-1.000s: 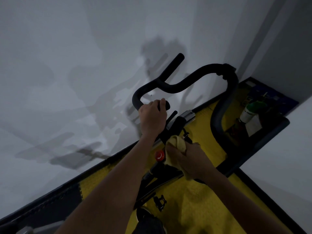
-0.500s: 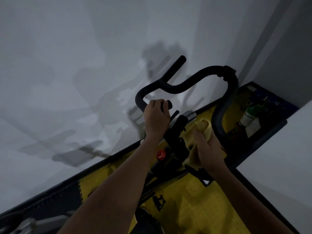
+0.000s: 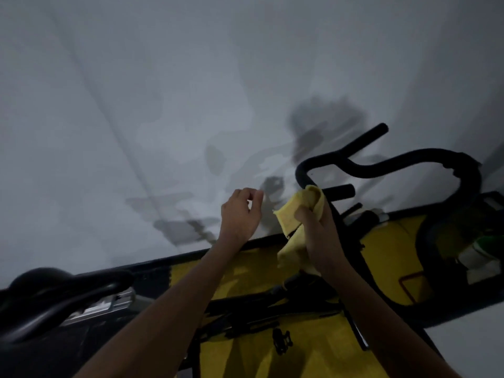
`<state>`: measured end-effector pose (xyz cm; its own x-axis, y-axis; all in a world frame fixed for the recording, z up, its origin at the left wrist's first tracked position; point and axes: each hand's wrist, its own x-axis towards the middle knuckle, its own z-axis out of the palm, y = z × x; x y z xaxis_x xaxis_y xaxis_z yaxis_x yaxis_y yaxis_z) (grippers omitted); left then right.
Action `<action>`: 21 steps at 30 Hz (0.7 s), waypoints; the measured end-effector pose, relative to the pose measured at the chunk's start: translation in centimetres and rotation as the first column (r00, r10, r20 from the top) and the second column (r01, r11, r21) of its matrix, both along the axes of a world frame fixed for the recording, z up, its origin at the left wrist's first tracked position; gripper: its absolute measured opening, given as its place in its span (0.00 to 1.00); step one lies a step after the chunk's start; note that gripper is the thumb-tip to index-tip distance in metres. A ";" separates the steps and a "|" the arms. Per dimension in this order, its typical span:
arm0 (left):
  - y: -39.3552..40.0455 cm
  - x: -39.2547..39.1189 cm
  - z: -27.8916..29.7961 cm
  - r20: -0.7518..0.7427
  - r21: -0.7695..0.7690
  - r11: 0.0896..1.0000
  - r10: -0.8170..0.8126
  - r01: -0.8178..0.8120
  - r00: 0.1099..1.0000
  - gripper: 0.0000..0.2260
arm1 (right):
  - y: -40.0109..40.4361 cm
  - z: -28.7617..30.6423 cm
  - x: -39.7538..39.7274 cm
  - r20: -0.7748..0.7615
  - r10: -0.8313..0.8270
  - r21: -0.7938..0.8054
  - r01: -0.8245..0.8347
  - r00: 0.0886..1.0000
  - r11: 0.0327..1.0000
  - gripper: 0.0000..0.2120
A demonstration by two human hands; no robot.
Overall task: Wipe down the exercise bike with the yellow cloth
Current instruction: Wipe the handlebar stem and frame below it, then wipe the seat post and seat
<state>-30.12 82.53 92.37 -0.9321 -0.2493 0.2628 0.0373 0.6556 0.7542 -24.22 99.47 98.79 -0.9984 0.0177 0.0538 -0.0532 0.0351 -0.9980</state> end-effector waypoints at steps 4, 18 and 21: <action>-4.7 3.9 1.6 0.053 0.236 0.971 0.009 -0.021 0.999 0.19 | -6.2 -0.1 -0.8 0.169 0.090 -0.032 -0.086 0.981 0.996 0.15; -23.4 14.4 2.9 0.361 0.710 0.691 -0.194 -0.133 0.912 0.36 | -25.5 -2.6 2.1 0.512 0.532 -0.284 -0.452 0.674 0.846 0.18; -26.6 16.0 2.5 0.389 0.681 0.715 -0.169 -0.160 0.905 0.37 | -28.4 -2.6 2.9 0.527 0.553 -0.228 -0.519 0.646 0.824 0.17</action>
<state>-14.14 55.90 94.84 -0.9075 -0.1991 -0.3699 -0.3676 -0.0498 0.9287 -21.31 71.07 96.23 -0.6841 -0.5442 -0.4856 0.5059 0.1257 -0.8534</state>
